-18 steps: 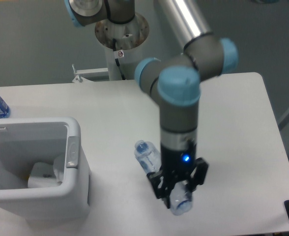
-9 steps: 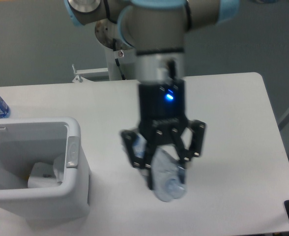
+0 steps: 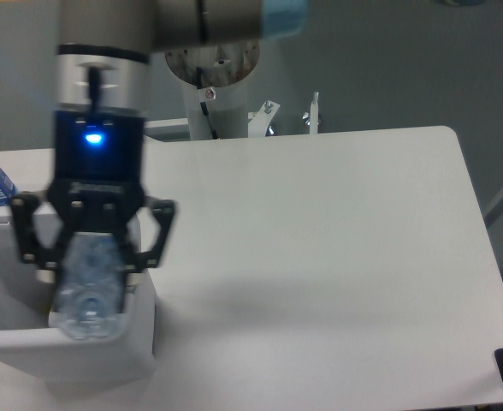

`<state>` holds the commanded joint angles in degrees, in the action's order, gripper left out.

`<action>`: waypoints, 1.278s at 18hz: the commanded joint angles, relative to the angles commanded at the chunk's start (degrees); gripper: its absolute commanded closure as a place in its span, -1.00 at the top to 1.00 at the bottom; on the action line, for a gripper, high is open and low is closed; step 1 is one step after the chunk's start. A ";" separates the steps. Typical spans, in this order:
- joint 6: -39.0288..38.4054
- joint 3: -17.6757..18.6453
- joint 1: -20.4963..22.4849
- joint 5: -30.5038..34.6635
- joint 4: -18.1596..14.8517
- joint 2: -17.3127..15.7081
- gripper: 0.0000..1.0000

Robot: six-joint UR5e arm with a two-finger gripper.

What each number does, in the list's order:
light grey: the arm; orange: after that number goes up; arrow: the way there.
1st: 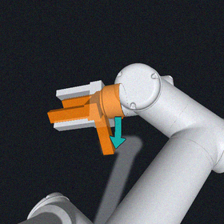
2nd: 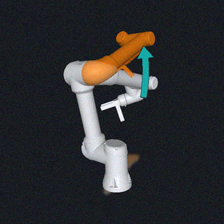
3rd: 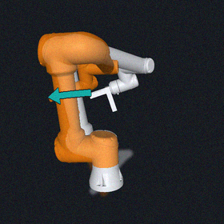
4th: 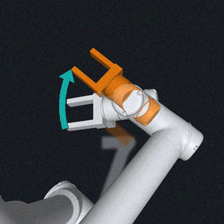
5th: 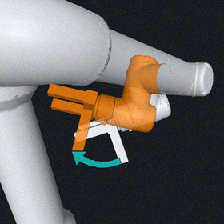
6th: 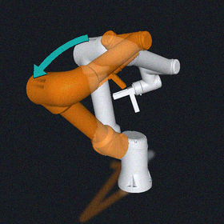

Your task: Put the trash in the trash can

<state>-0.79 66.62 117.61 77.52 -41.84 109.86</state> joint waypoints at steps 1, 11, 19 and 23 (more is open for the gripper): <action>0.00 0.00 -0.44 0.00 0.00 0.44 0.26; 0.18 2.10 3.40 0.88 -0.09 -0.34 1.00; 14.29 7.55 13.34 17.91 -4.29 -1.14 1.00; 30.46 9.75 18.61 20.74 -13.77 -4.20 1.00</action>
<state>29.67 76.37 136.21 98.26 -55.61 105.66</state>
